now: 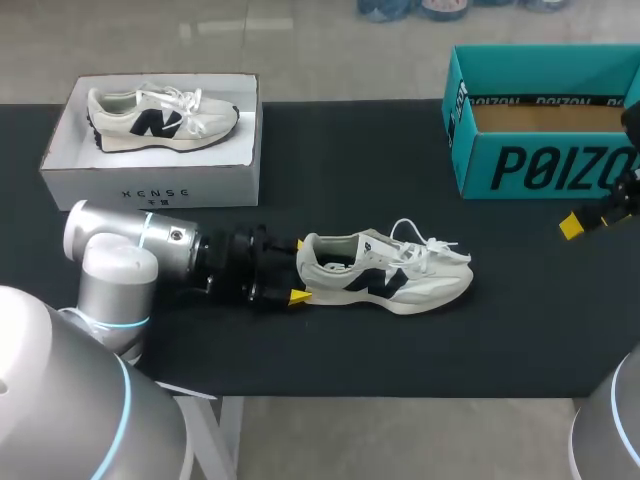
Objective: Take the shoe out of the shoebox, open the shoe tongue, remove and reinsert the insole, then place the shoe into the shoebox
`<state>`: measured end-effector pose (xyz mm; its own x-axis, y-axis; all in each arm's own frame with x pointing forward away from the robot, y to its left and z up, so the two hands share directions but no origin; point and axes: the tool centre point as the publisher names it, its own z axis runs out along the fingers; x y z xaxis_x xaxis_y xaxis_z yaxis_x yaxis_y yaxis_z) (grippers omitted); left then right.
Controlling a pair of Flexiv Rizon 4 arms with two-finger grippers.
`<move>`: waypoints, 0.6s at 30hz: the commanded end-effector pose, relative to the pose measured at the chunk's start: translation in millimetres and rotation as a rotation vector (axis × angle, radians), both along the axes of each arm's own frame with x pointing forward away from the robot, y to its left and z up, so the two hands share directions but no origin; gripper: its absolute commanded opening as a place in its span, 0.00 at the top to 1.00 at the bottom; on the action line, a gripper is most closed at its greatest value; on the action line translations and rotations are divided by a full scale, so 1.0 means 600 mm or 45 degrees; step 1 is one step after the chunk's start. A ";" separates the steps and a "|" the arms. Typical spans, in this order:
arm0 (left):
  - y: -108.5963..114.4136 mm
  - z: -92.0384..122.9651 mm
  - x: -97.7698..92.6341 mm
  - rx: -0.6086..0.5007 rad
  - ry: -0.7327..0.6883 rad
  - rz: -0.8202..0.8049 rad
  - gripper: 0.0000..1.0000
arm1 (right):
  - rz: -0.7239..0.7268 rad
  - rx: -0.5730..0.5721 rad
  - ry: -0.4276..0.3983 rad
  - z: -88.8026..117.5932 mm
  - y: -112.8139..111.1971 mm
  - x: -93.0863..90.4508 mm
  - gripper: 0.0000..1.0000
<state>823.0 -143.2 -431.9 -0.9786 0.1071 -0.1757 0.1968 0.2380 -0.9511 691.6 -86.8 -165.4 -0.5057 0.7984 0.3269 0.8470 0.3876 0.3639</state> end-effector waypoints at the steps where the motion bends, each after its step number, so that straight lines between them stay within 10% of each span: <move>1: 0.000 -0.003 -0.003 0.001 -0.002 0.003 1.00 | -0.001 -0.002 0.002 -0.002 0.001 0.002 0.00; 18: 0.000 -0.003 -0.003 0.001 -0.002 0.003 1.00 | -0.573 -0.798 0.032 -0.051 0.283 0.029 0.00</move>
